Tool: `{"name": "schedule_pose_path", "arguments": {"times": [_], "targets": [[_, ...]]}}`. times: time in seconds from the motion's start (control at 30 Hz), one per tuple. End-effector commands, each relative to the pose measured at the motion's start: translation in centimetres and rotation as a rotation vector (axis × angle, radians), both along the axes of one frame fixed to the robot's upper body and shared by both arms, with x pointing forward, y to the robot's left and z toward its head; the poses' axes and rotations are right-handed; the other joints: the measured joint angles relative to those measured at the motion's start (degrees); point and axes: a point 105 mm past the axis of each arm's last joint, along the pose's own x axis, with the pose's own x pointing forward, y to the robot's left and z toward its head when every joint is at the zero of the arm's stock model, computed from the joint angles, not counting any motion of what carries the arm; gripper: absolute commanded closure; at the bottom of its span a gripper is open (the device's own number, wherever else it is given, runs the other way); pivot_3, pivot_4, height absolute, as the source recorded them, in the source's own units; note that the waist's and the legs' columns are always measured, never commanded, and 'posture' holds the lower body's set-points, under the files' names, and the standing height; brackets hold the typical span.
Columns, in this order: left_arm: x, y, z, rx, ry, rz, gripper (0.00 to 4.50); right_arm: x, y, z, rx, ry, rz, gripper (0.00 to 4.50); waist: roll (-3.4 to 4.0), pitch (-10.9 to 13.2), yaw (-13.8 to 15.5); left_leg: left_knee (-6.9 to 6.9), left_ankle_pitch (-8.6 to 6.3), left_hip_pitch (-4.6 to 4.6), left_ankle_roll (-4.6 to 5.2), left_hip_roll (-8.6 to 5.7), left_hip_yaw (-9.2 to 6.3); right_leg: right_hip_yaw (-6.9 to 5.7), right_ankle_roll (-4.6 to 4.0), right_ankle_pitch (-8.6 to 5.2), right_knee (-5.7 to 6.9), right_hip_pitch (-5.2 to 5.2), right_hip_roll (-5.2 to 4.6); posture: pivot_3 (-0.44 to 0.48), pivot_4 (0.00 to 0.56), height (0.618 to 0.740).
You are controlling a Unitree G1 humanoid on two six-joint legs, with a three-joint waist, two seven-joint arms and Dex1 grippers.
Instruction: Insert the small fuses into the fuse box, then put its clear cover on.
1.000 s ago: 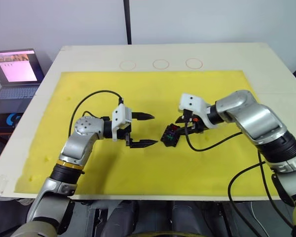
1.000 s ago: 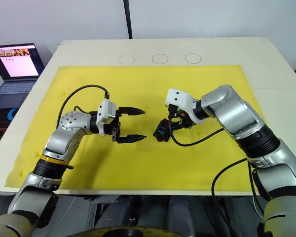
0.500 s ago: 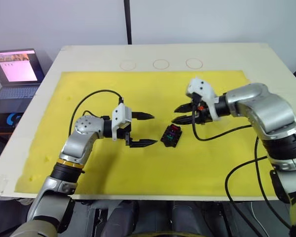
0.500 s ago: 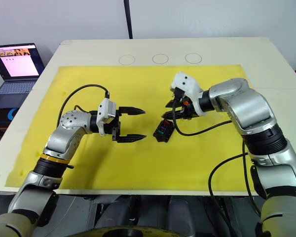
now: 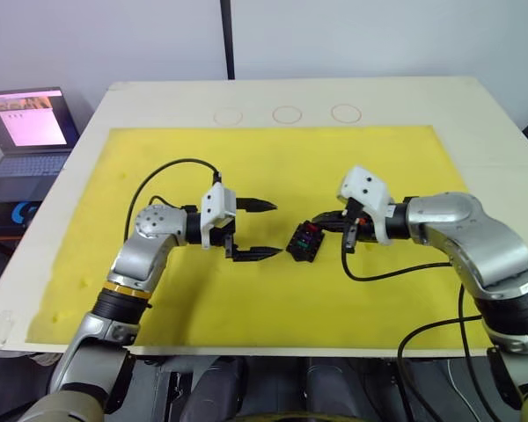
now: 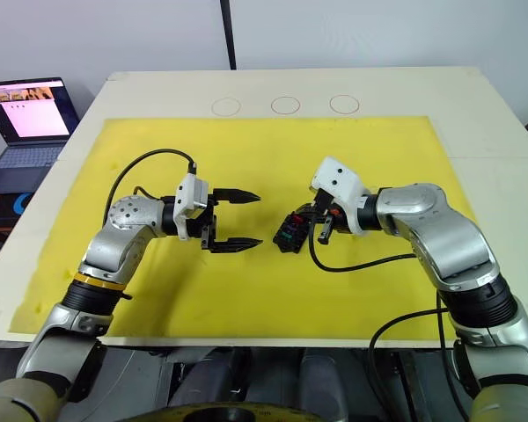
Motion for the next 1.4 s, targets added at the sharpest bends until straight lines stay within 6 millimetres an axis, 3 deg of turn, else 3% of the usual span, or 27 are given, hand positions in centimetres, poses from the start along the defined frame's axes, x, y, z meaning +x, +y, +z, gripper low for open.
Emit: {"name": "schedule_pose_path", "arguments": {"times": [0.03,0.83,1.4], "targets": [[0.0,-0.2,0.9,-0.002,-0.036,-0.021,0.00,-0.1,0.1,0.9,0.026,-0.035,-0.014,4.48,0.00,0.00,0.01,0.00,0.00,0.00,0.00,0.00,0.00,0.00,0.00,0.00,0.00,0.00,0.00,0.000,0.150,0.740],[-0.2,0.1,0.8,0.011,-0.036,-0.017,0.00,-0.7,0.6,-2.5,0.005,0.110,-0.027,4.48,-0.02,-0.05,-0.06,-0.01,0.00,0.05,0.00,0.00,0.00,0.00,0.00,0.00,0.00,0.05,0.01,0.000,0.150,0.740],[-0.3,0.0,0.9,0.013,-0.043,-0.018,0.00,-1.0,0.7,-3.0,0.007,0.140,-0.040,4.48,-0.06,-0.12,-0.04,0.01,0.00,0.08,0.01,0.00,-0.01,0.00,0.00,0.00,0.01,0.10,0.01,0.000,0.150,0.740]]}}
